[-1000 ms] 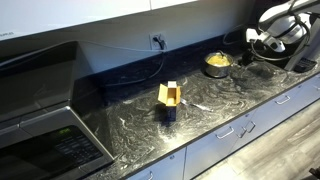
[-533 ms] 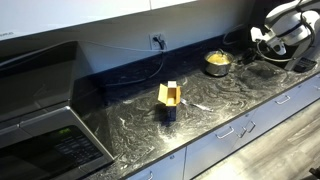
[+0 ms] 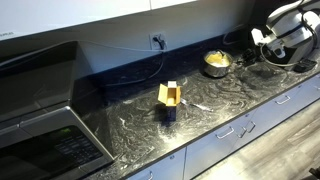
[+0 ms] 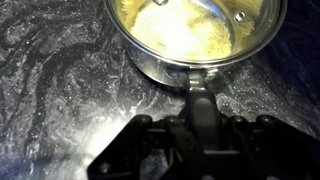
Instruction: Move the pot closer to the fork then remove the lid from the pot
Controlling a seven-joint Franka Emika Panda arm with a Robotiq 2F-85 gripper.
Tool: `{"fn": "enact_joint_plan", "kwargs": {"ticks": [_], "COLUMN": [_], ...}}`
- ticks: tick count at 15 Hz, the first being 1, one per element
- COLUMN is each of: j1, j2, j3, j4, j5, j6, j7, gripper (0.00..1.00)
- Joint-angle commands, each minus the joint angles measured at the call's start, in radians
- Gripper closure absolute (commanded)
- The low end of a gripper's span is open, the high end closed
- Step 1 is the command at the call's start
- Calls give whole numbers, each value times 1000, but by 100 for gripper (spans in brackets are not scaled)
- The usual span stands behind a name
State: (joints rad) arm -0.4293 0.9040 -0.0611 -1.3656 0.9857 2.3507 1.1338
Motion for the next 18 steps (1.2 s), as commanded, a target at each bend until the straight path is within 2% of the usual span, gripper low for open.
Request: {"fn": "enact_joint_plan", "kwargs": {"ticks": [1,11,18], "j1": [-1,78,130], "j2": [-140,-390,-461], "j3": [-1,-87,-97], "j4": [-140,-464,-563], "j5": [62,6,8], "j6": [-22,-109,-161], "j7": [-97,-217,-317], "gripper": [97,97,97]}}
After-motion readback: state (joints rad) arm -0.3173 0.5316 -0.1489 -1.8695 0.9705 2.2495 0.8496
